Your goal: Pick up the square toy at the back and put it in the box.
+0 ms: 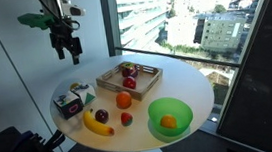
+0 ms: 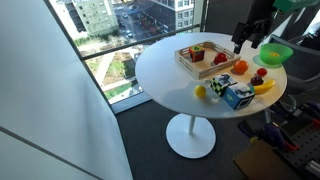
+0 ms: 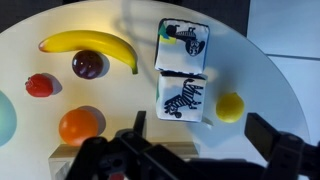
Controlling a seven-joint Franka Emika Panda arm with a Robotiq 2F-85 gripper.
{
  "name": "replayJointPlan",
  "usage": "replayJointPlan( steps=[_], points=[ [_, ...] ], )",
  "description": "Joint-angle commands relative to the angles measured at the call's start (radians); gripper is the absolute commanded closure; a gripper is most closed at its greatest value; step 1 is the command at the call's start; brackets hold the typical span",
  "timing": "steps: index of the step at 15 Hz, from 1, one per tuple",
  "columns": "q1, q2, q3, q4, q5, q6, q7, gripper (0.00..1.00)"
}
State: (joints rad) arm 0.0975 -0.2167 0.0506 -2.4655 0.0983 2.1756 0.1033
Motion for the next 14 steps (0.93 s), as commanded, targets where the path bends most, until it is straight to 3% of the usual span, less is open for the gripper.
replayJointPlan(
  steps=[1,14],
  points=[
    [-0.006,-0.018,0.009,-0.006,0.015,-0.002,-0.009,0.00],
    [-0.011,0.069,0.021,0.013,-0.019,0.048,0.028,0.00]
  ],
)
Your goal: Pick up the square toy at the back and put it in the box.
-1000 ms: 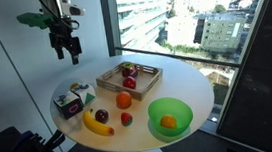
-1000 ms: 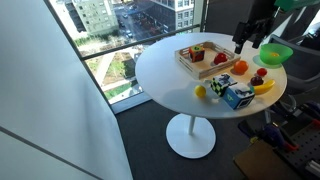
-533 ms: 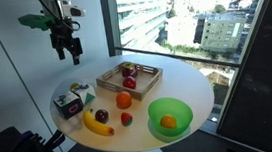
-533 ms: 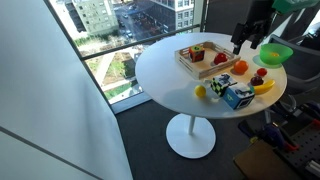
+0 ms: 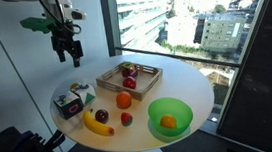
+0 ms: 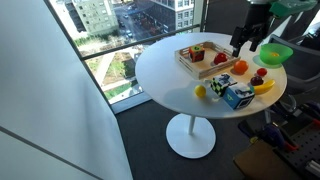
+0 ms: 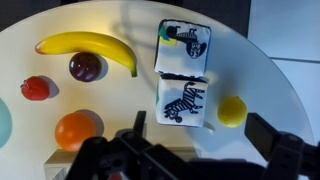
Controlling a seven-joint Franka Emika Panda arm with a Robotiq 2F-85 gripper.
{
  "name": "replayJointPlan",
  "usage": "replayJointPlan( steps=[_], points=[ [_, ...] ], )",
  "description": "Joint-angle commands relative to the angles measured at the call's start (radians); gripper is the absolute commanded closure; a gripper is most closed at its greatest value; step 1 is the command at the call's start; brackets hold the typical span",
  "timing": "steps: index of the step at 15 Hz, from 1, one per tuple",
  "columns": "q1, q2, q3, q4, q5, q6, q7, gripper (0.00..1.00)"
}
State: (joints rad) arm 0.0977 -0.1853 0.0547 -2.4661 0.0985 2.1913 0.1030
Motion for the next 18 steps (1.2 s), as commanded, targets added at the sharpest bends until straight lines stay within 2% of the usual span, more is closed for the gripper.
replayJointPlan(
  steps=[1,9,18],
  points=[
    [-0.011,0.050,0.021,0.013,-0.027,0.051,0.038,0.00],
    [-0.002,0.158,0.044,0.014,-0.112,0.165,0.126,0.00],
    [0.008,0.252,0.037,0.034,-0.189,0.192,0.189,0.00]
  ],
)
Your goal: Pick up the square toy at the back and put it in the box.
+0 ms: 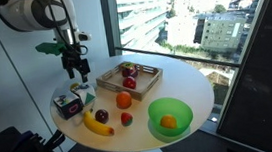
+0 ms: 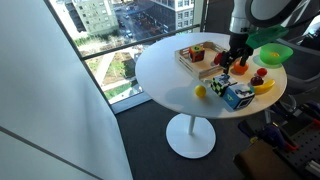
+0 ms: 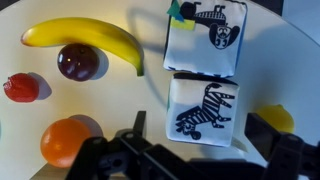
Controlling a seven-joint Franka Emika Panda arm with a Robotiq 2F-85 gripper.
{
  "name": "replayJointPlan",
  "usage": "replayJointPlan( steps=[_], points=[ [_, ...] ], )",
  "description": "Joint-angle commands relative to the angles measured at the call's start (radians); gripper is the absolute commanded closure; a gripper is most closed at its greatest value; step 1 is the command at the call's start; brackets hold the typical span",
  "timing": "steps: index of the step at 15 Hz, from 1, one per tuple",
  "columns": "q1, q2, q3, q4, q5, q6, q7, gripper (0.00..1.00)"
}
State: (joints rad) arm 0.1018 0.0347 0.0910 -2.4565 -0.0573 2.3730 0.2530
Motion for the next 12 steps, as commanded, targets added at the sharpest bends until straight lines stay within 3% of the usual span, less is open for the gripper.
replayJointPlan(
  steps=[1,12],
  points=[
    [0.006,0.039,0.000,0.027,-0.037,0.014,0.043,0.00],
    [0.039,0.116,-0.006,0.066,-0.095,0.025,0.094,0.00]
  ],
)
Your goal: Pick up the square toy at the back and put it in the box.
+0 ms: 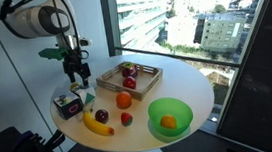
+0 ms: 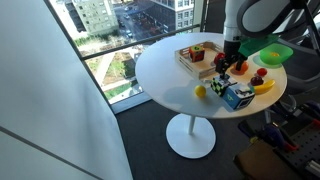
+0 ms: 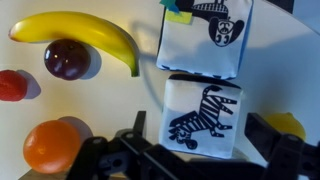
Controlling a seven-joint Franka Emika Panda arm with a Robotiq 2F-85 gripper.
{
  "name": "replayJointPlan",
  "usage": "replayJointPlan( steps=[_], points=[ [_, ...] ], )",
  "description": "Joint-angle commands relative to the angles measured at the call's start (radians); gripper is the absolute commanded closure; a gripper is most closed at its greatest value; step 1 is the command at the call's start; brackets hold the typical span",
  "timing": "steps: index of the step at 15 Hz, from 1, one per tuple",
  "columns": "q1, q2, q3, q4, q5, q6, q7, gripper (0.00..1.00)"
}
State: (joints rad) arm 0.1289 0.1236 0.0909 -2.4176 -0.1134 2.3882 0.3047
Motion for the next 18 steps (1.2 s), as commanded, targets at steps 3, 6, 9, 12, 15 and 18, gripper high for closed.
replayJointPlan(
  steps=[3,6,9,12,15,18],
  points=[
    [0.023,0.047,-0.009,0.035,-0.063,0.024,0.064,0.00],
    [0.030,0.064,-0.015,0.039,-0.086,0.039,0.083,0.00],
    [0.035,0.074,-0.020,0.039,-0.099,0.054,0.097,0.00],
    [0.037,0.079,-0.024,0.033,-0.100,0.078,0.099,0.00],
    [0.035,0.080,-0.027,0.027,-0.087,0.098,0.091,0.00],
    [0.032,0.086,-0.032,0.025,-0.077,0.116,0.085,0.00]
  ],
)
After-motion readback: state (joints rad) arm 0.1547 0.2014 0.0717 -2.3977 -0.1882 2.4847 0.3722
